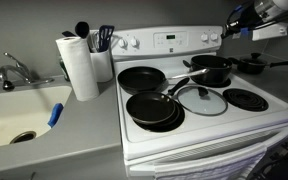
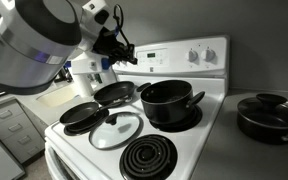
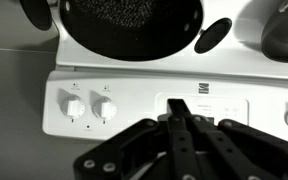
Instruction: Press the button at the bottom right corner of the face of the stove
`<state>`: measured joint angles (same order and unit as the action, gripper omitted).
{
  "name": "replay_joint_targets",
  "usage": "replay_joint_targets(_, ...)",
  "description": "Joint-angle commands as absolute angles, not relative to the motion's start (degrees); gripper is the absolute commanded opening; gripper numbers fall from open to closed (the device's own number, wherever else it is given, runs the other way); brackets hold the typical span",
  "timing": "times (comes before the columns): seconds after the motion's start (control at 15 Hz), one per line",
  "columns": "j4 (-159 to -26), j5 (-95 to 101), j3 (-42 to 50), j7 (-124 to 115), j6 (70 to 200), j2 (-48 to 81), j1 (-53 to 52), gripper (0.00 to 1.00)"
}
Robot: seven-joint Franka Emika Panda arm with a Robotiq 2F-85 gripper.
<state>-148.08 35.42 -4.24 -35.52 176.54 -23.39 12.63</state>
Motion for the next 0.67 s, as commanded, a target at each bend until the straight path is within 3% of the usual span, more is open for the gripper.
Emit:
replay_joint_targets(0.0,-148.1,35.4,-4.2,-35.5,176.5,-23.4,12.6,0.01)
replay_joint_targets(0.27,-147.9,34.1,-2.9,-34.5,175.3,-22.5,11.0,0.00)
replay_joint_targets(0.6,-142.2,30.9,6.1,-25.4,177.9,-13.6,3.8,0.00)
